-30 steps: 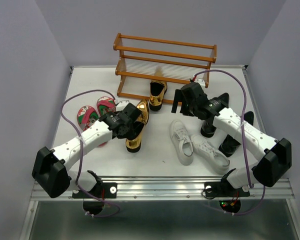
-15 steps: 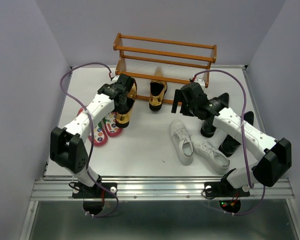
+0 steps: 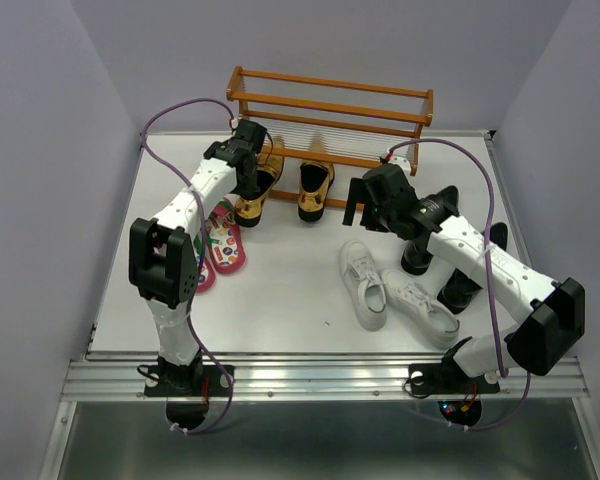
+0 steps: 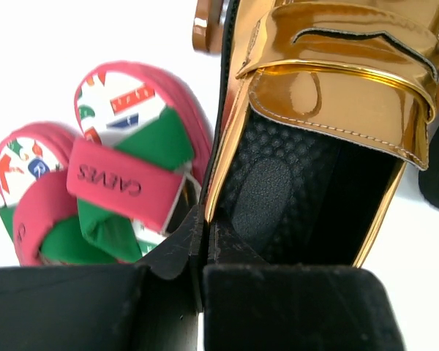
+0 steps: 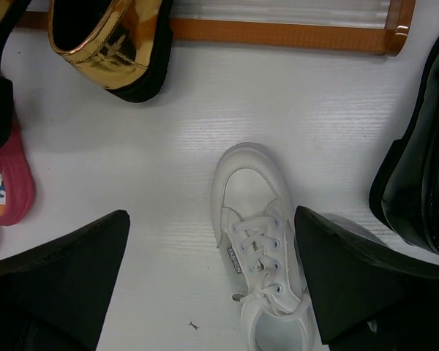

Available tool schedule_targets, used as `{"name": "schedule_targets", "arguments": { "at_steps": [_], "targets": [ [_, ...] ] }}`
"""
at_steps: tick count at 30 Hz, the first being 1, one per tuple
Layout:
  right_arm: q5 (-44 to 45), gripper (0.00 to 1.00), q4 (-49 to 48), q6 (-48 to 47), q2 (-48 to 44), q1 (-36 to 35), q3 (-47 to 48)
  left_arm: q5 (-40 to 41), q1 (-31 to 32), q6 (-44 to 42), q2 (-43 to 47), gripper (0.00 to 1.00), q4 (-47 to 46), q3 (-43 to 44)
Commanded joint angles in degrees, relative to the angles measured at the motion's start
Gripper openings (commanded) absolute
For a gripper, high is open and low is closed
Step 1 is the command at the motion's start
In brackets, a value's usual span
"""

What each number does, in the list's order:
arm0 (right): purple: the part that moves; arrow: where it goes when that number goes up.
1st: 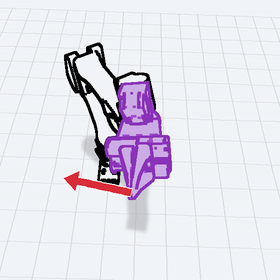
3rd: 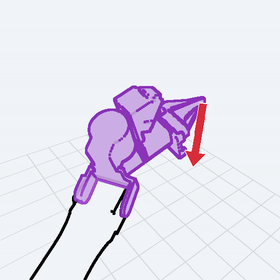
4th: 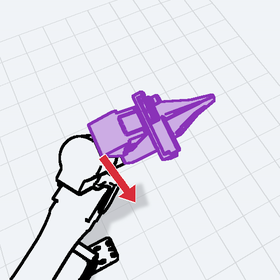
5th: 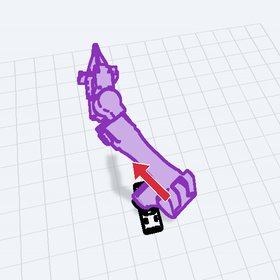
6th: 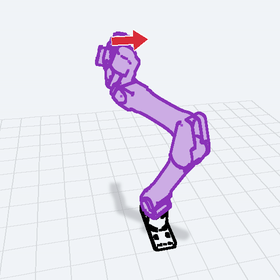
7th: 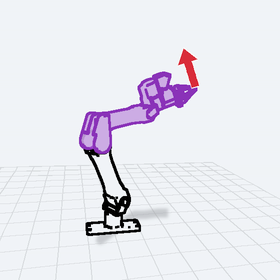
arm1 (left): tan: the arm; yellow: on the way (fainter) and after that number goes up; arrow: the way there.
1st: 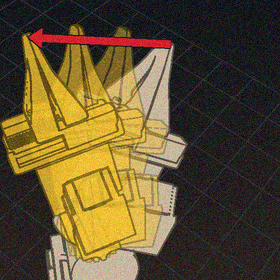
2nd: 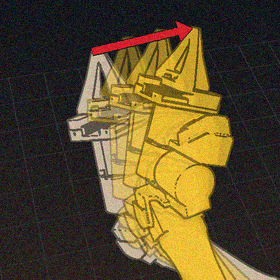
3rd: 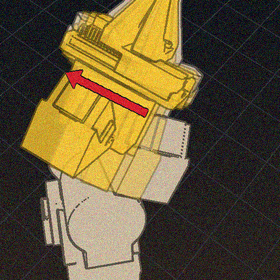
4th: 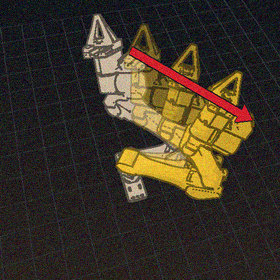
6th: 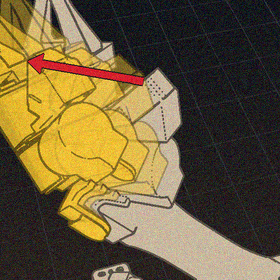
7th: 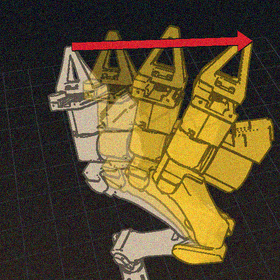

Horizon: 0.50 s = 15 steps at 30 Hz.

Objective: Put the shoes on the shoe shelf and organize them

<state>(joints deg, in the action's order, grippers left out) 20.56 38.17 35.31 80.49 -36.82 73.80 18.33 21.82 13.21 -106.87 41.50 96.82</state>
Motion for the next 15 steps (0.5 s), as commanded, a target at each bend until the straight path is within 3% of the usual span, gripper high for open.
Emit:
{"name": "schedule_targets", "arguments": {
  "at_steps": [1, 15],
  "targets": [
    [-0.25, 1.00, -0.64, -0.15, -1.56, -0.27, 2.49, -0.75, -1.61, -2.84, 0.62, 0.00, -6.77, 5.22],
    [-0.34, 1.00, -0.20, 0.02, 1.07, -0.27, 3.63, -2.59, -3.89, -4.25, -5.19, 0.00, -14.16, 9.44]
  ]
}}
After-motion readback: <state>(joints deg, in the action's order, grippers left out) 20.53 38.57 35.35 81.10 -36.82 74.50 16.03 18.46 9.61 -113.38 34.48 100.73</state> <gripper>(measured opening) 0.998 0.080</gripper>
